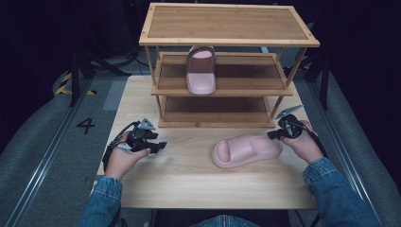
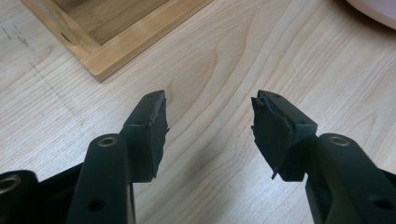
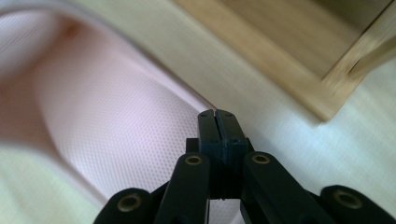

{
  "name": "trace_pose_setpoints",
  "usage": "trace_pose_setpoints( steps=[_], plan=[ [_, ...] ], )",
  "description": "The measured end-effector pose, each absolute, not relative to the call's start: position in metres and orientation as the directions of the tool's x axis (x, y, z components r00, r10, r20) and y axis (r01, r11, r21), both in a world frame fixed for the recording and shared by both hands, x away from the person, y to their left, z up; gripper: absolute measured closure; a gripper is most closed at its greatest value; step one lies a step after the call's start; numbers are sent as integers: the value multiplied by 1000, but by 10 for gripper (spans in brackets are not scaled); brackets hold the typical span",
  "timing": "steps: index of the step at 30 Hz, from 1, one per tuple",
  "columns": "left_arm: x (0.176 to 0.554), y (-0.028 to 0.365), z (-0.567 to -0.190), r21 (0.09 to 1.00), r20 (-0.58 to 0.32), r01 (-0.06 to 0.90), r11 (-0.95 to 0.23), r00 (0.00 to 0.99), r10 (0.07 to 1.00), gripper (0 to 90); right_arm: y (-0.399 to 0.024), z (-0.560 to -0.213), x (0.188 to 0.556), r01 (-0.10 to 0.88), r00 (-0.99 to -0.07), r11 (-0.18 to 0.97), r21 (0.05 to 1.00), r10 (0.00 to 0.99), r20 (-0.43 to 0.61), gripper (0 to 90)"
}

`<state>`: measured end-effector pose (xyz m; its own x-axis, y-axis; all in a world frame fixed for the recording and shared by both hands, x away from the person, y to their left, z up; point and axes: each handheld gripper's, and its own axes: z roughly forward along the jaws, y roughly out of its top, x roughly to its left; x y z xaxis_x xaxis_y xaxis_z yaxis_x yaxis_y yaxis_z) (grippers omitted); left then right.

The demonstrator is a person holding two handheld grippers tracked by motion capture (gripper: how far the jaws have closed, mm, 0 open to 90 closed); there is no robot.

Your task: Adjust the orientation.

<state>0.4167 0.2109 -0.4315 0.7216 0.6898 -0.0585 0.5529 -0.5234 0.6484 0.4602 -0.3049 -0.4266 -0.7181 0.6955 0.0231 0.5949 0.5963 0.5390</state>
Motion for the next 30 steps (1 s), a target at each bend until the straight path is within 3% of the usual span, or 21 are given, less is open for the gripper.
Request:
trace_pose_setpoints(
  steps=[13,21,30],
  plan=[
    [420,206,-430,655,-66,550,-518,725,685,444,-314,-425,404,580,-753,629,519,656,46,900],
    [420,206,-431,653,-74,555,-516,724,686,444,-321,-417,405,571,-724,599,561,690,1,900],
    [422,205,-432,654,-79,554,-515,727,682,444,-326,-440,412,631,-701,598,494,712,34,900]
  ],
)
